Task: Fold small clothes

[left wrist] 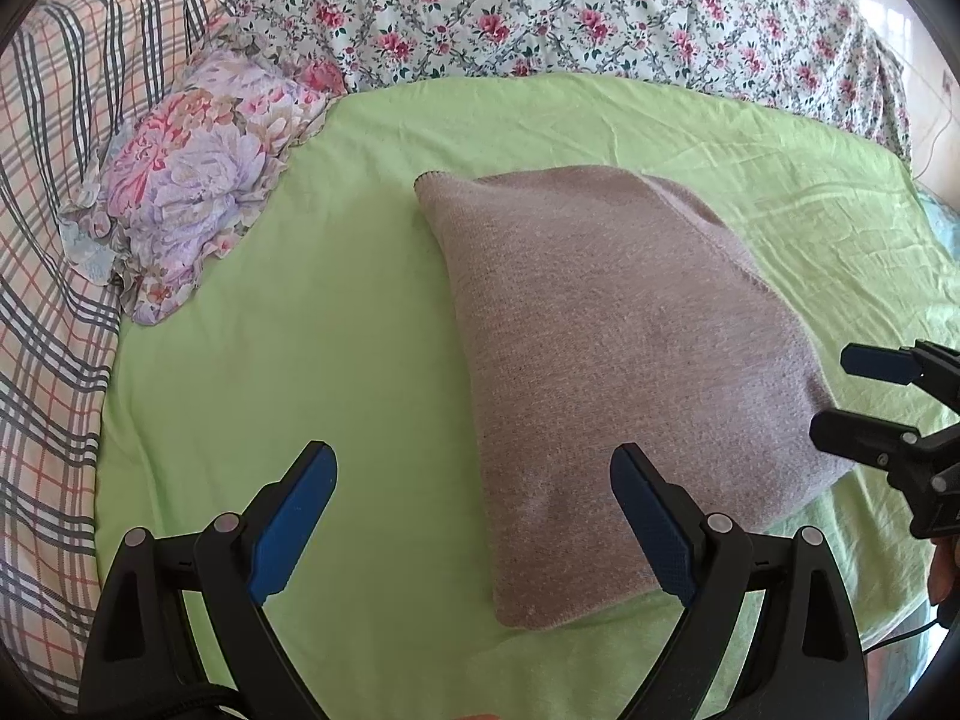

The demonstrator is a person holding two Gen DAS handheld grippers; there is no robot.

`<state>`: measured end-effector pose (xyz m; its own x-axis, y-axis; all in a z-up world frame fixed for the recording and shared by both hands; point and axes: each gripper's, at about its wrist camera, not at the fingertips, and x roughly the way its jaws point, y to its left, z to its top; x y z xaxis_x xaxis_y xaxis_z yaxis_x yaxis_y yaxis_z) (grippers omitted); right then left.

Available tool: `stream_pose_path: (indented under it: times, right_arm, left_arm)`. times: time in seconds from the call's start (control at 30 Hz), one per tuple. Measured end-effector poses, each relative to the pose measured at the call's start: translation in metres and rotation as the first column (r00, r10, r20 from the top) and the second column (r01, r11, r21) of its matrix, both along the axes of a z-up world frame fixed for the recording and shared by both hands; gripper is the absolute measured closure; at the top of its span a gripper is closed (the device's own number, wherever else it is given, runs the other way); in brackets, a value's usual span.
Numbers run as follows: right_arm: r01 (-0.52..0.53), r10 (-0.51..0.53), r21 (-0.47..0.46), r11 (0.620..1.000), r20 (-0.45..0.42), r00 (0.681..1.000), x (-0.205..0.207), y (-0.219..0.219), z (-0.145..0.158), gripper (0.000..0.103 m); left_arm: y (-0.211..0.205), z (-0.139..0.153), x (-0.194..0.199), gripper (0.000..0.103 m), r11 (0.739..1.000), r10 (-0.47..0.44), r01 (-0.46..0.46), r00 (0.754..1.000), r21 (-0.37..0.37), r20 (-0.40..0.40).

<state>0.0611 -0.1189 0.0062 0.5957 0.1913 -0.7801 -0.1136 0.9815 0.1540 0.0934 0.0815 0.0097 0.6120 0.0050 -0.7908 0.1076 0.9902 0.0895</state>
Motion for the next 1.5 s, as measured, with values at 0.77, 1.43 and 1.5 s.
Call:
stream_pose_path:
  times: [0.77, 1.43, 1.5]
  right_arm:
    - [0.011, -0.011, 0.001, 1.0, 0.004, 1.0, 0.003, 0.01, -0.011, 0.015]
    - [0.009, -0.009, 0.006, 1.0, 0.01, 1.0, 0.003, 0.016, -0.008, 0.015]
    - [0.008, -0.008, 0.007, 1.0, 0.01, 1.0, 0.004, 0.016, -0.007, 0.015]
  left_arm:
    - [-0.004, -0.007, -0.001, 0.009, 0.999, -0.011, 0.011, 1.0, -0.035, -0.008]
    - [-0.006, -0.005, -0.001, 0.009, 0.999, -0.014, 0.014, 1.0, -0.037, -0.003]
    - [-0.006, -0.005, -0.002, 0.009, 0.999, -0.013, 0.013, 1.0, -0.037, -0.002]
